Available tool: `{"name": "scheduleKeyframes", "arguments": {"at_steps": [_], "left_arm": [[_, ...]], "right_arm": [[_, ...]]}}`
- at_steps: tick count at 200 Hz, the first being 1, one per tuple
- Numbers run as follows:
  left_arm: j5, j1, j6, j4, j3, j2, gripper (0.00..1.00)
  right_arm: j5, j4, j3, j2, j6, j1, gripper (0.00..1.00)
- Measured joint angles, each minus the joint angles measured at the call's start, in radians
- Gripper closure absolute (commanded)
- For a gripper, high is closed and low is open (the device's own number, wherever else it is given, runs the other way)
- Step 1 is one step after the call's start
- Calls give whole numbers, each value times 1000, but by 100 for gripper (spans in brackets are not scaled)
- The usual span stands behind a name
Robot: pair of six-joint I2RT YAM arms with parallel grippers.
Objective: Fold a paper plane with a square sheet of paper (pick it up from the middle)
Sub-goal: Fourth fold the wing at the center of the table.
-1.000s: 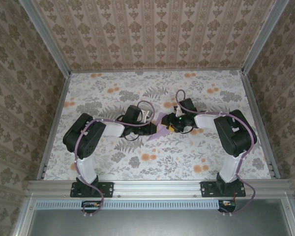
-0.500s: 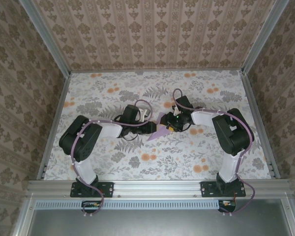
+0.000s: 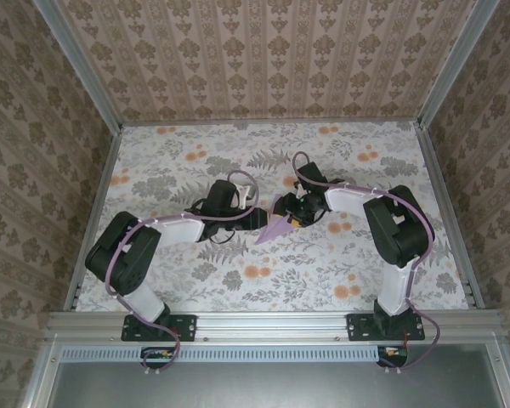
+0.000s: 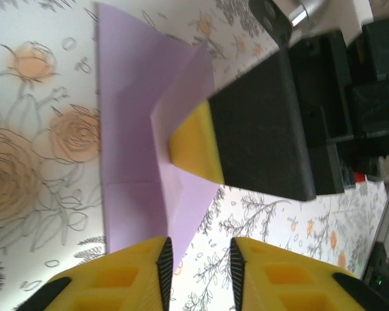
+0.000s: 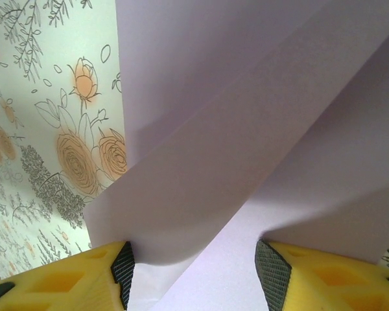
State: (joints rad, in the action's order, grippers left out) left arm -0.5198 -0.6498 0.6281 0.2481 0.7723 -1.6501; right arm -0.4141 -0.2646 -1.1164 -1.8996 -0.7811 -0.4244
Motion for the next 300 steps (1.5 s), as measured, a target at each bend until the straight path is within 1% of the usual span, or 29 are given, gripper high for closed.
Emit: {"name": "scheduleKeyframes", "arguments": {"at_steps": [20,39,108,190,227,247,300], "left_arm": [[-3,-18,-10,-19,25,-11,77],[-12,-23,-16,-23,39,-30,79],[-32,-24,-30,-100,101,-108,81],[-7,-24,-46,-174,140,-156,85],[5,-24,-46,-182,140,-156,86],[10,-23,-46,-182,140,-156,86],[12,-23,-46,-182,140,-164,86]], "right_arm": [[1,-13,-10,-6,-4,0,41],[3,-27,-21,-13,-8,0,41],[4,-65,-50,-31,-19,0,41],[6,-80,-61,-37,-25,0,42],[6,-83,-61,-37,-18,1,45],[10,-86,-61,-38,-10,1,48],[24,-110,-71,-47,-6,1,54]]}}
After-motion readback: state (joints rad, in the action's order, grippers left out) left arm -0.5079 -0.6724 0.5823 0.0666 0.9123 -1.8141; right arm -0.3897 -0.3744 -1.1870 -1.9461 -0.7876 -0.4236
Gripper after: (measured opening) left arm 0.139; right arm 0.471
